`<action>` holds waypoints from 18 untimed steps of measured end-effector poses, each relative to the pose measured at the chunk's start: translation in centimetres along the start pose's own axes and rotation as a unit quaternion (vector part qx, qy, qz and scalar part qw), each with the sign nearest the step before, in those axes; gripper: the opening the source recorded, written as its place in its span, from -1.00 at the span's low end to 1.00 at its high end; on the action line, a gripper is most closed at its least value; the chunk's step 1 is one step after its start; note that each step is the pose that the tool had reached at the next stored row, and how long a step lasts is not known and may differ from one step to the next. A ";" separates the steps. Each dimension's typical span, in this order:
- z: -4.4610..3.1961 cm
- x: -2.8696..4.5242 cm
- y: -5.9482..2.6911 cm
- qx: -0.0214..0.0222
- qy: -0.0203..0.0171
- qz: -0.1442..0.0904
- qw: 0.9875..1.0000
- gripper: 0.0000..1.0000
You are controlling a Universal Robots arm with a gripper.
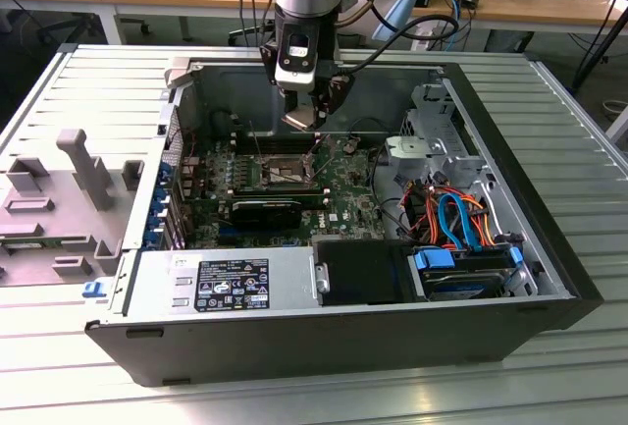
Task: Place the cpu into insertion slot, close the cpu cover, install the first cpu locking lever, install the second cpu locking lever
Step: 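Place the cpu into insertion slot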
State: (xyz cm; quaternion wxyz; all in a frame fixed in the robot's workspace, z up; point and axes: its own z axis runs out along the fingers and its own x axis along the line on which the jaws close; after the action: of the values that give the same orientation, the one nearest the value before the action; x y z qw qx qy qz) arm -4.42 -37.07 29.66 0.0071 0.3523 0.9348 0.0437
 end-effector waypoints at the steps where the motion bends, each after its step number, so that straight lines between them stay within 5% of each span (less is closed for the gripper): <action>1: 0.00 0.00 0.00 0.000 0.000 0.000 1.000 0.08; 18: 0.01 0.00 0.00 0.000 -0.001 0.005 1.000 0.08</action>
State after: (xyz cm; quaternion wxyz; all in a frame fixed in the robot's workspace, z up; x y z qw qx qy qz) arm -4.42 -37.07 29.64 0.0074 0.3566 0.9332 0.0433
